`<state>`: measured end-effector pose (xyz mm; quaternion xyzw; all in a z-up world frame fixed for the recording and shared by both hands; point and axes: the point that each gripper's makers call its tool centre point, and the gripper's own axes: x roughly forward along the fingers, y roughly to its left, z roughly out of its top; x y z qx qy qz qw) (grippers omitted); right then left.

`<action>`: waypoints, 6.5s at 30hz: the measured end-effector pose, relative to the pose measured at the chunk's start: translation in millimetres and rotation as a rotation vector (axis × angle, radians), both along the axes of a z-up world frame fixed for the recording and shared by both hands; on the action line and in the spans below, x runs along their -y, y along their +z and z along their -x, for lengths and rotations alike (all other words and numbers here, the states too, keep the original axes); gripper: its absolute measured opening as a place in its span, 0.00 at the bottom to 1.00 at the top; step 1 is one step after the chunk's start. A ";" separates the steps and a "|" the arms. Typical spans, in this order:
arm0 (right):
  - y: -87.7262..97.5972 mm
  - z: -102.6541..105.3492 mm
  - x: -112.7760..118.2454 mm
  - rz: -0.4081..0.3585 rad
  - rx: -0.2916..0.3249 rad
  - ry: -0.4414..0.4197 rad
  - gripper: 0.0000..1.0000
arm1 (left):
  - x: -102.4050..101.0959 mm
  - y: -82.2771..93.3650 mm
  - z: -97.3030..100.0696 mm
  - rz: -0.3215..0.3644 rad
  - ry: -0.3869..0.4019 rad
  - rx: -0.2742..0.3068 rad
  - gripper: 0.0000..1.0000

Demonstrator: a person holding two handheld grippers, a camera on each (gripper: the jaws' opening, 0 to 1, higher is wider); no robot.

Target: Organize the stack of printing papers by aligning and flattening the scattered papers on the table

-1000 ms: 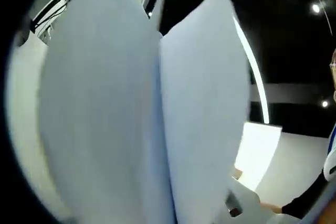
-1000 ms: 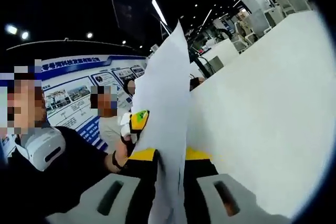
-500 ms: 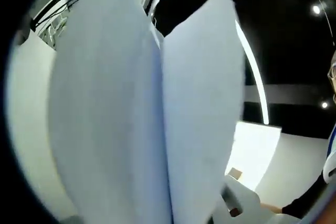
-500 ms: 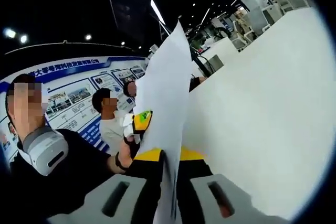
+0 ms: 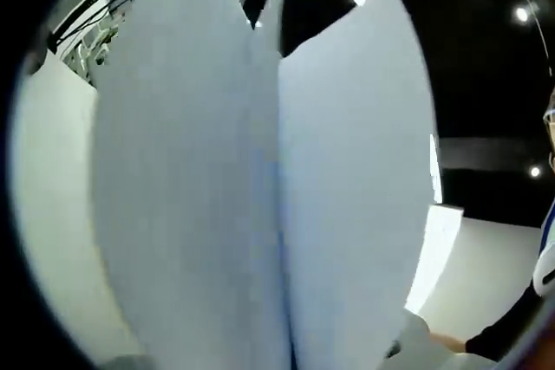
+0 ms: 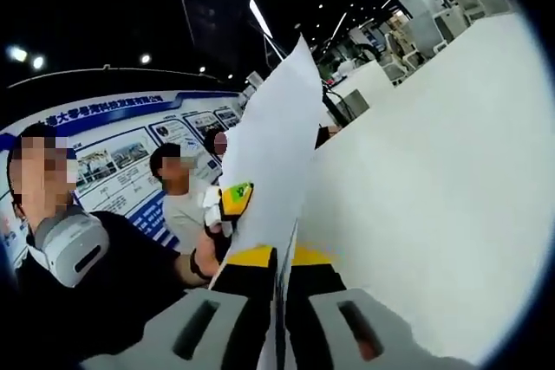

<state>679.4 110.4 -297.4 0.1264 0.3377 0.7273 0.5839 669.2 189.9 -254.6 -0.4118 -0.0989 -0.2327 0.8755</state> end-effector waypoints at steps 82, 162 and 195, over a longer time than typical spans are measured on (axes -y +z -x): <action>91.7 -19.6 25.6 -0.213 0.415 -0.249 0.00 | 6.3 110.9 -26.3 -0.302 -0.003 0.147 0.06; 100.1 -78.0 63.1 -0.015 0.840 -0.545 0.31 | 48.3 145.8 -56.8 -0.498 -0.128 0.231 0.30; 120.1 -54.5 67.6 -0.209 0.654 -0.419 0.48 | 61.0 154.5 -27.2 -0.578 -0.212 0.482 0.07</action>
